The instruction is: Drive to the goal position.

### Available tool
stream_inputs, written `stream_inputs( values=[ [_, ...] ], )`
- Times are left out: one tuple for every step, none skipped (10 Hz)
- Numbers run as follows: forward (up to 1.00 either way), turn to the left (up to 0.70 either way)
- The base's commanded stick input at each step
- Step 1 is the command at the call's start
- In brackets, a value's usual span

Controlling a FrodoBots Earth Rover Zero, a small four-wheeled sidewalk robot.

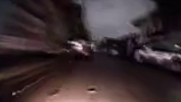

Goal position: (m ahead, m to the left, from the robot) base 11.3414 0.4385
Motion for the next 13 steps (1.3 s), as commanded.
stream_inputs(
  values=[
    [1.00,-0.27],
    [1.00,-0.27],
    [1.00,-0.27],
    [1.00,-0.27],
    [1.00,-0.15],
    [1.00,0.00],
    [1.00,0.00],
    [1.00,0.00],
    [1.00,0.00],
    [1.00,0.00],
    [1.00,0.00],
    [1.00,0.00],
    [1.00,0.00]
  ],
)
